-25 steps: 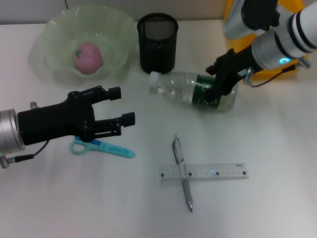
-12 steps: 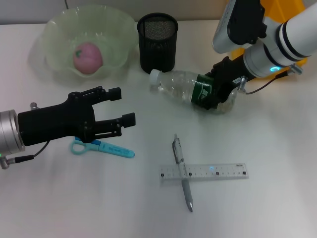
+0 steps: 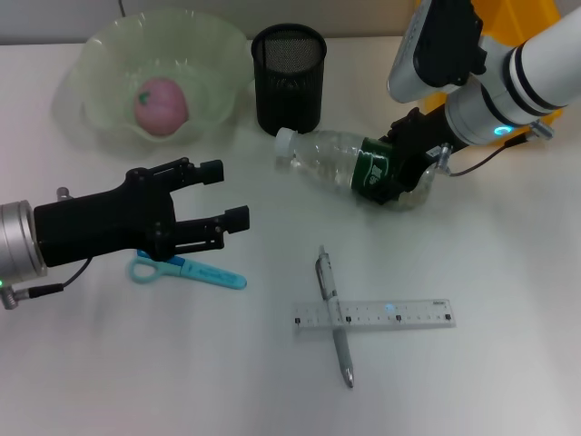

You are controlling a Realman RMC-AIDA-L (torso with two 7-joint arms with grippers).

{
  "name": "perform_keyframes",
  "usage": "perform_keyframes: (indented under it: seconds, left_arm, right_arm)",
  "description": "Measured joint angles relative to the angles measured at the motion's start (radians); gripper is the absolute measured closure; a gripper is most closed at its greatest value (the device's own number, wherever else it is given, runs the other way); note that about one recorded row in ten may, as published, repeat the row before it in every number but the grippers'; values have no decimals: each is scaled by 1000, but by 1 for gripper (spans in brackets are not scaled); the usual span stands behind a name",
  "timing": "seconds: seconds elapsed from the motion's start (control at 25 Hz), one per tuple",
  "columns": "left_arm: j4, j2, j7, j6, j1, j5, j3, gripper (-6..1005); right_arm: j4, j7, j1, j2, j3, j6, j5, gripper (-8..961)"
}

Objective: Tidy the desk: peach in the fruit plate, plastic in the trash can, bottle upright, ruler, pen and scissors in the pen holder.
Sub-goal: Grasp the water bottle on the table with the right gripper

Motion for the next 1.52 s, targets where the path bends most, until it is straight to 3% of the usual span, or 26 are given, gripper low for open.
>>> perform_keyframes:
  seconds: [0.92,1.52]
  left_arm:
    - [0,1,-6,-2,-7,0,0,242]
    - [0,5,-10,-3,-9,-3,-15,248]
  right_arm:
    - [-20,-4,-32,4,2,-3,14,185]
    - [-246,-70,-202,2,0,-164,220,191]
